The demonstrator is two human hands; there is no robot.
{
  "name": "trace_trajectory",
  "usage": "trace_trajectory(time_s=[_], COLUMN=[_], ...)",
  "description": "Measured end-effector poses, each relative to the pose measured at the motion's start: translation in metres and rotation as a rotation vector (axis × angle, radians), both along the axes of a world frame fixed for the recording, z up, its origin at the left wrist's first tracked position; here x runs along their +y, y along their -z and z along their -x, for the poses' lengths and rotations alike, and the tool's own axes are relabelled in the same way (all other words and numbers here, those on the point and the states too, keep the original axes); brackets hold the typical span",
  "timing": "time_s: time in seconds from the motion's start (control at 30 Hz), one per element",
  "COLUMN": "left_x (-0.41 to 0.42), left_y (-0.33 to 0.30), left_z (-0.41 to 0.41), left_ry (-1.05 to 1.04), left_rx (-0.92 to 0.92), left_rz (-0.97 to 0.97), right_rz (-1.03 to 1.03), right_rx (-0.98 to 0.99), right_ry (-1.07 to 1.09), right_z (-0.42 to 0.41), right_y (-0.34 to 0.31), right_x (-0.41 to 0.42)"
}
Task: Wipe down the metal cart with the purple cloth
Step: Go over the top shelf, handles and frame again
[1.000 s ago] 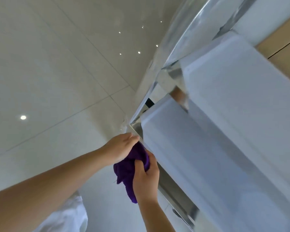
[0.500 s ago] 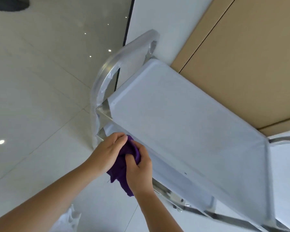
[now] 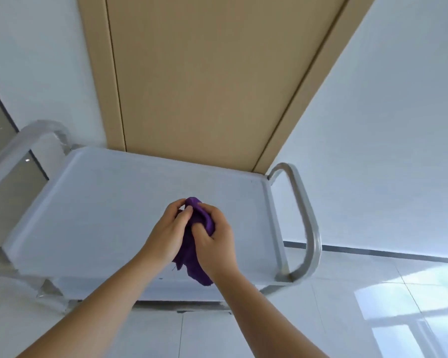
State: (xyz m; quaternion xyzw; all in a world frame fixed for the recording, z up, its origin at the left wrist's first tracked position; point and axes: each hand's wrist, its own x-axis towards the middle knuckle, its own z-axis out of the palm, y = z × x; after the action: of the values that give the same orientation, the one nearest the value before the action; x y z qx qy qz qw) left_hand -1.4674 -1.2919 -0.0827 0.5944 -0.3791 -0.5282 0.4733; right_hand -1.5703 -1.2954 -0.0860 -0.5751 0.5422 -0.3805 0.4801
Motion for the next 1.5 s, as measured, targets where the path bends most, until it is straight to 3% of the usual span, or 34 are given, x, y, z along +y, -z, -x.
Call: trace_trajectory(time_s=[0.23,0.53,0.8,0.93,1.13,1.27,1.4,1.5], left_x=[-0.045,-0.095,-0.131,-0.149,-0.147,-0.152,-0.155,-0.149], left_y=[-0.02,-0.016,-0.004,0.004,0.029,0.041,0.053,0.061], left_z=[0.047,0.1,0.165,0.209,0.291,0.326,0.342,0.347], left_ry=[0.123,0.35,0.386,0.284,0.006,-0.119,-0.205,-0.265], left_rx=[-0.038,-0.06,-0.085,-0.152,-0.08,-0.062,-0.305,-0.523], left_rz=[-0.003,-0.05,-0.115,-0.111,-0.372,-0.507,-0.476,-0.401], right_rz=[0.038,-0.056,-0.073,-0.027,-0.021,0.03,0.151,0.265], right_rx=[0.113,0.287,0.417,0.428,0.345,0.524,0.894,0.918], right_ry=[0.046,0.129,0.031,-0.05,-0.188,-0.432,-0.645,-0.594], right_z=[0.057,0.131,0.202,0.238,0.269,0.263,0.26,0.261], right_y=[-0.027,-0.04,-0.03,-0.024,-0.011,0.001,0.024,0.038], right_x=[-0.043,-0.087,-0.134,-0.176,-0.245,-0.277,-0.296,-0.297])
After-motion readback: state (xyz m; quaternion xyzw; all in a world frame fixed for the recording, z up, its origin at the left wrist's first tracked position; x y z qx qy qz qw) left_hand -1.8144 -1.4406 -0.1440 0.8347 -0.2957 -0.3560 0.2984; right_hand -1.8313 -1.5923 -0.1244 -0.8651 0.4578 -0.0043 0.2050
